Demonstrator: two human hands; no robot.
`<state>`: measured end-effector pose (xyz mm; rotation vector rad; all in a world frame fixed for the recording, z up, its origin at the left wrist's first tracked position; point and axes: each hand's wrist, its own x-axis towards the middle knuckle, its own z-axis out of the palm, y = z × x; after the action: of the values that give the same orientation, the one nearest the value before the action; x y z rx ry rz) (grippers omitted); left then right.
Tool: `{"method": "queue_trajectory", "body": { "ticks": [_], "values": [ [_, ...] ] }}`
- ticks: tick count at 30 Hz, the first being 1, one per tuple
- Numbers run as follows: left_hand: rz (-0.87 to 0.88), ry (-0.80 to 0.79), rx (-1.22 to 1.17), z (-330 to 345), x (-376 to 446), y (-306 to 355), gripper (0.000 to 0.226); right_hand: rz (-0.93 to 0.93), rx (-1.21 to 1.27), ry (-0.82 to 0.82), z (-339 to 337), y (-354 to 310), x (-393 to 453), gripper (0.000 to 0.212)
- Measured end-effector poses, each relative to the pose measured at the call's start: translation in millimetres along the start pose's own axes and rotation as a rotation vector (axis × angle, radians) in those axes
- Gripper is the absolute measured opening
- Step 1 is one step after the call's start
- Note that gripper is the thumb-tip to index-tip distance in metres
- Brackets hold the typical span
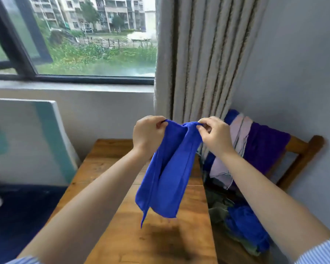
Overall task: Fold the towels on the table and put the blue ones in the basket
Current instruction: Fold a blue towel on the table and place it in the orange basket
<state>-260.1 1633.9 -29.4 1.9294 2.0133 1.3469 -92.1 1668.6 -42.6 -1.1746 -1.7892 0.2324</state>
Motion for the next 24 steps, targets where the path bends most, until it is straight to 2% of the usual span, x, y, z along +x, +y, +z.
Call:
{"method": "queue_trajectory", "body": {
  "ticks": [9,15,20,24],
  "values": [
    [-0.292,0.070,0.105,-62.8,-40.4,-121.8,0.019,0.127,0.247,-0.313,122.0,-32.0,-28.0,0.012],
    [-0.468,0.103,0.109,-64.5,-28.9,-185.0,0.017,0.313,0.335,-0.424,169.9,-3.1,-15.9,0.011],
    [-0.663,0.119,0.047,-43.9,6.1,-233.8,0.019,0.529,0.292,-0.371,201.2,44.8,4.0,0.012],
    [-0.799,0.158,-0.050,-30.1,27.5,-271.3,0.018,0.926,0.446,-0.214,219.0,81.3,12.7,0.008]
  ]
}}
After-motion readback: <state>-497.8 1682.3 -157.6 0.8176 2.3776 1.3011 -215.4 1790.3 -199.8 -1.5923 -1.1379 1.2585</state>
